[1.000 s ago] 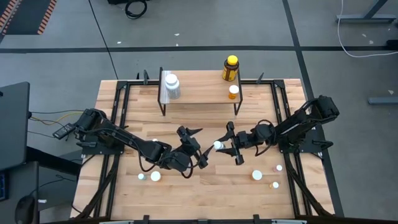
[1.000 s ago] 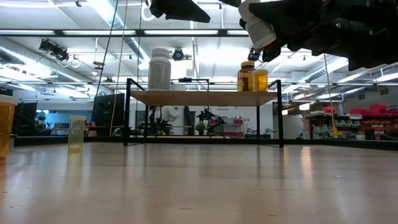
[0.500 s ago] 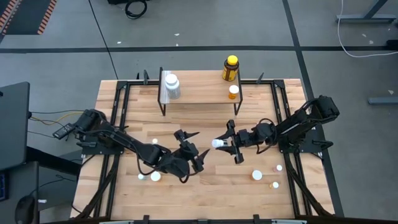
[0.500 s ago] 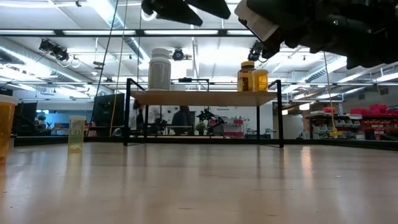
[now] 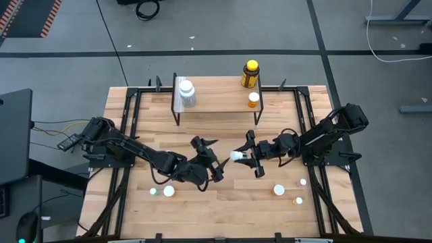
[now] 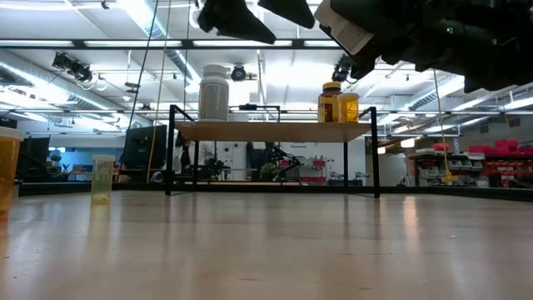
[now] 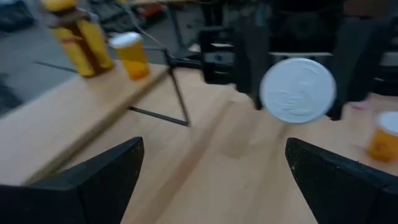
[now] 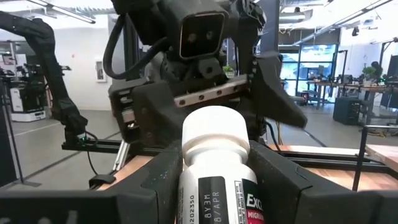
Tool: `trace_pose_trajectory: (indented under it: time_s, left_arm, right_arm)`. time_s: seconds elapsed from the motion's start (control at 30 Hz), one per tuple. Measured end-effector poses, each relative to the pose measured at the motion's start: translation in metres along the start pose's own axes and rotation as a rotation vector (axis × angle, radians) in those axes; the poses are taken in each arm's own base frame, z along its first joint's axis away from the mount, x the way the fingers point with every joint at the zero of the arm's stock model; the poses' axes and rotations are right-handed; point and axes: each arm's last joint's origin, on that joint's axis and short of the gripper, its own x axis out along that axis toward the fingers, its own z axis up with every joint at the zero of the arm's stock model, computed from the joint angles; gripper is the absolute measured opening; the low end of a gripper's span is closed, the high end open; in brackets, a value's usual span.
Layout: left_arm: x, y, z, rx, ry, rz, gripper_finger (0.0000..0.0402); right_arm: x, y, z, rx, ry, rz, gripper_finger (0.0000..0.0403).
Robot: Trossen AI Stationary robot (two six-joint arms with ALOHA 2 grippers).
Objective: Pick and place medicine bottles onto shelf by color
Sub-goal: Put the small white medicine bottle on the shelf
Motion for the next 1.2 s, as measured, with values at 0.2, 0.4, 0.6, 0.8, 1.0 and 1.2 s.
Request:
trace_pose_trajectory:
  time_s: [0.2, 0.4, 0.6, 0.8, 1.0, 1.2]
  left_arm:
    - [0.009, 0.002, -0.001, -0.014, 0.013, -0.016, 0.0400]
    - [0.005, -0.001, 0.000, 0.011, -0.016, 0.014, 0.0400]
    - [0.002, -0.003, 0.000, 0.018, -0.025, 0.028, 0.0400]
    - [0.002, -0.003, -0.001, 0.014, -0.027, 0.028, 0.0400]
    - [0.002, -0.004, 0.005, -0.044, -0.062, 0.021, 0.0400]
    - [0.002, -0.004, 0.005, -0.045, -0.063, 0.010, 0.0400]
  right_arm:
    - [0.004, 0.001, 0.000, 0.004, 0.013, 0.023, 0.0175]
    - [0.004, 0.001, -0.001, 0.004, 0.033, 0.024, 0.0175]
    - [0.004, 0.001, -0.003, 0.019, 0.045, 0.024, 0.0175]
    - [0.004, 0.000, -0.007, 0.022, 0.092, 0.021, 0.0175]
    - [0.003, -0.002, -0.013, 0.020, 0.152, -0.003, 0.0175]
    - [0.003, -0.006, -0.013, 0.016, 0.147, -0.041, 0.0175]
